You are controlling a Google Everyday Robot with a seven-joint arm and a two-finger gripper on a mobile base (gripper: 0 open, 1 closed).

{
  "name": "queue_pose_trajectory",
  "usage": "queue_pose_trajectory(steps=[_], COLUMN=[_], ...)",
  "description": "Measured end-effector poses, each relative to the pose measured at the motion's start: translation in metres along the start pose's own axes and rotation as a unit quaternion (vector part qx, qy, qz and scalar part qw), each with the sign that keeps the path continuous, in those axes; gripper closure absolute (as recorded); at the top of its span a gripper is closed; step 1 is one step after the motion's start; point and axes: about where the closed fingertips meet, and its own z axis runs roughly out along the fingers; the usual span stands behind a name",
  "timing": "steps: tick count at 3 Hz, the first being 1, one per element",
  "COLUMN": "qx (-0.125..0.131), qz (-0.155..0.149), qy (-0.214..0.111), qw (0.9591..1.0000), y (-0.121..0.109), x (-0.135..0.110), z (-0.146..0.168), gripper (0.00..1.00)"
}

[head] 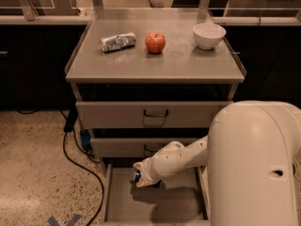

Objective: Pick pepsi can from bottom drawer and place on counter

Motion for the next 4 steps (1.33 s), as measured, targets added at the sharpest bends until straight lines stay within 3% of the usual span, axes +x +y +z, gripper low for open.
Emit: queue_pose_trajectory(steps=[1,4], qx=[0.004,0.024], qz=[-0.007,-0.073], qy=[0.003,0.041], qw=[1.0,0.9962], y=[-0.005,-0.042], x=[-0.008,-0.08], z=[-0.011,-0.1], gripper=[1.0,1.0])
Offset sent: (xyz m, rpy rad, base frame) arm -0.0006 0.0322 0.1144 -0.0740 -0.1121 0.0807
